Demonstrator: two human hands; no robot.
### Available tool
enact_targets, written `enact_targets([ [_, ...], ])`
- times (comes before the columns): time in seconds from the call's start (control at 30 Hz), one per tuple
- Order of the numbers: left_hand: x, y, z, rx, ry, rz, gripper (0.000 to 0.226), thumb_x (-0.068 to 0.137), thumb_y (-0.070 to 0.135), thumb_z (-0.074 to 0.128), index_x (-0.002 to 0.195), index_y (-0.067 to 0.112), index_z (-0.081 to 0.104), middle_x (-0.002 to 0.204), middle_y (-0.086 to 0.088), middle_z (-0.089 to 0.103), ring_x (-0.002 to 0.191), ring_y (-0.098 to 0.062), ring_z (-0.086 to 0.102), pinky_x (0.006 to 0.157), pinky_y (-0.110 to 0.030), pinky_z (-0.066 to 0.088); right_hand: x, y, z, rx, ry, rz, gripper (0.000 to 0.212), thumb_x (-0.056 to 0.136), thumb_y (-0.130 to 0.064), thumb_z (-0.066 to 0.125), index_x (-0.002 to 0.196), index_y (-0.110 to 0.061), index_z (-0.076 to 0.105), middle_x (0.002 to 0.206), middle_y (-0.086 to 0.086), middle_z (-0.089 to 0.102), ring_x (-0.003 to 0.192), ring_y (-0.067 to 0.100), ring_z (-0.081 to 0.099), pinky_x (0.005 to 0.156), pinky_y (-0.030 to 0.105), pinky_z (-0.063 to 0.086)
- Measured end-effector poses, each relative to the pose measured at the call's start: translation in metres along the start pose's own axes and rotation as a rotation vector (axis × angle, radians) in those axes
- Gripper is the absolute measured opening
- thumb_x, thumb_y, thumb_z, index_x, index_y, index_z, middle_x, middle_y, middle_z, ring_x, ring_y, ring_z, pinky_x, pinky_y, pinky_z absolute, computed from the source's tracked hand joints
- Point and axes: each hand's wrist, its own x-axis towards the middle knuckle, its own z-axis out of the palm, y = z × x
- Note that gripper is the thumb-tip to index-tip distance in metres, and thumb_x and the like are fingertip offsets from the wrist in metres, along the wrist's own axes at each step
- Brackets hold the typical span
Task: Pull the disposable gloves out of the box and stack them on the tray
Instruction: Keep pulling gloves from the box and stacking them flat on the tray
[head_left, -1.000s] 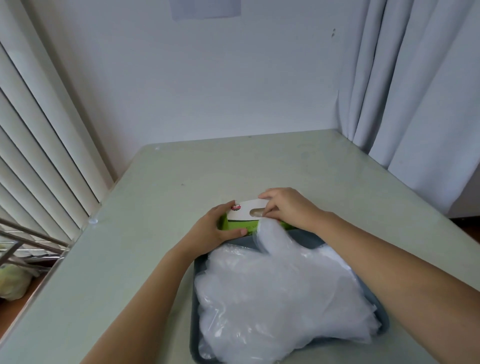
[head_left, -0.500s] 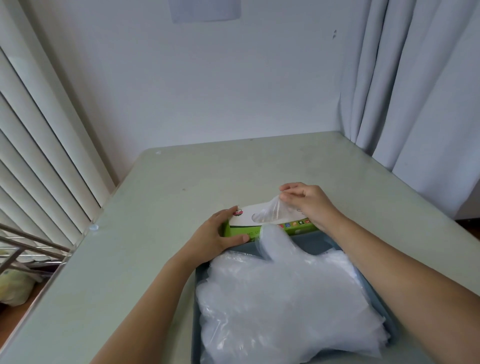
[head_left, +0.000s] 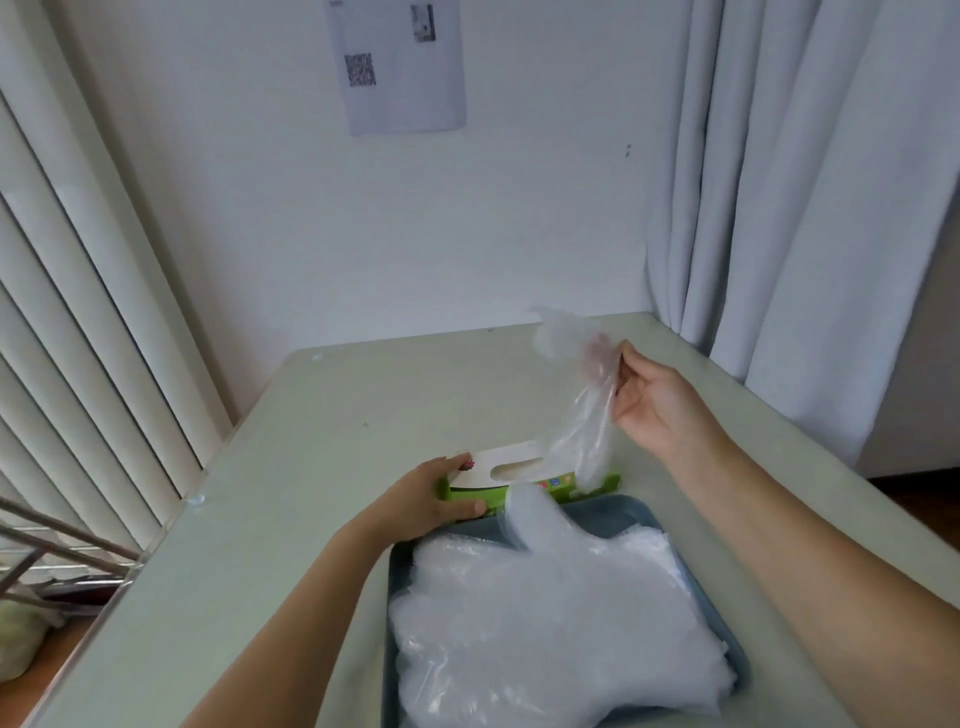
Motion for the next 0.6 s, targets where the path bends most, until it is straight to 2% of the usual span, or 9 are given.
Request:
enact_targets([
  [0.07,-0.005,0.015,-0.006,-0.003,0.051,-0.002,0.078,0.073,0.069,0.065,0.138,0.028,0.050,0.149,0.005,0.039,0.140,-0.015,0.033,0.112,-0.026,0.025,-0.016,-0.002,0.011,-0.010,-0.015,0.029,0.039,0.100,-0.014,0.039,0.088,-0.002,0.074,0.089,0.008,0.074,0.079,0.017,0.073,0.063,0.028,0.059],
  [0.1,-0.010,0.027,-0.009,-0.072,0.107,0.016,0.070,0.078,0.066,0.059,0.136,0.028,0.053,0.151,0.006,0.036,0.139,-0.012,0.034,0.111,-0.020,0.025,-0.024,-0.002,0.017,-0.010,-0.022,0.041,0.034,0.099,-0.014,0.040,0.094,-0.001,0.071,0.091,0.009,0.074,0.080,0.018,0.073,0.062,0.029,0.059],
  [0.17,-0.025,0.056,-0.012,-0.274,0.185,0.099,0.057,0.087,0.057,0.049,0.133,0.026,0.057,0.144,0.014,0.041,0.122,0.000,0.048,0.093,0.001,0.030,-0.037,0.001,0.022,0.007,-0.041,0.058,0.030,0.095,-0.013,0.043,0.098,0.002,0.069,0.094,0.012,0.073,0.080,0.019,0.073,0.065,0.031,0.059],
  [0.2,-0.033,0.072,-0.012,-0.354,0.195,0.152,0.056,0.087,0.057,0.046,0.131,0.025,0.059,0.138,0.016,0.049,0.115,0.004,0.050,0.086,0.003,0.033,-0.043,0.003,0.023,0.003,-0.054,0.064,0.030,0.092,-0.015,0.047,0.095,0.001,0.072,0.096,0.012,0.073,0.081,0.019,0.073,0.068,0.031,0.060],
  [0.27,-0.050,0.099,-0.008,-0.480,0.202,0.245,0.056,0.079,0.062,0.046,0.120,0.028,0.065,0.123,0.019,0.063,0.112,0.004,0.056,0.090,-0.007,0.042,-0.053,0.006,0.025,-0.048,-0.085,0.074,0.029,0.086,-0.019,0.053,0.093,-0.002,0.076,0.101,0.012,0.072,0.087,0.019,0.071,0.078,0.031,0.059],
  [0.33,-0.065,0.120,-0.002,-0.606,0.251,0.297,0.043,0.078,0.060,0.056,0.105,0.029,0.071,0.106,0.015,0.071,0.105,0.001,0.063,0.085,-0.014,0.049,-0.062,0.009,0.027,-0.101,-0.121,0.089,0.030,0.087,-0.022,0.054,0.096,-0.005,0.076,0.106,0.012,0.071,0.094,0.020,0.070,0.087,0.033,0.056],
  [0.43,-0.077,0.137,0.002,-0.749,0.345,0.326,0.023,0.079,0.050,0.067,0.089,0.030,0.074,0.094,0.012,0.073,0.098,-0.006,0.067,0.082,-0.019,0.050,-0.076,0.014,0.033,-0.127,-0.169,0.107,0.034,0.092,-0.023,0.049,0.100,-0.002,0.074,0.112,0.017,0.068,0.098,0.024,0.069,0.082,0.033,0.058],
  [0.5,-0.082,0.143,0.003,-0.820,0.388,0.312,0.016,0.077,0.044,0.073,0.082,0.030,0.074,0.089,0.011,0.073,0.095,-0.009,0.068,0.083,-0.024,0.050,-0.081,0.015,0.034,-0.109,-0.198,0.102,0.038,0.092,-0.023,0.048,0.116,0.002,0.065,0.122,0.021,0.062,0.105,0.026,0.065,0.086,0.033,0.056],
  [0.6,-0.091,0.150,0.004,-0.931,0.449,0.296,0.017,0.082,0.028,0.074,0.068,0.022,0.072,0.078,0.005,0.069,0.082,-0.010,0.065,0.084,-0.032,0.049,-0.089,0.013,0.033,-0.115,-0.204,0.087,0.049,0.094,-0.025,0.048,0.135,0.002,0.048,0.136,0.021,0.052,0.121,0.029,0.054,0.104,0.038,0.044],
])
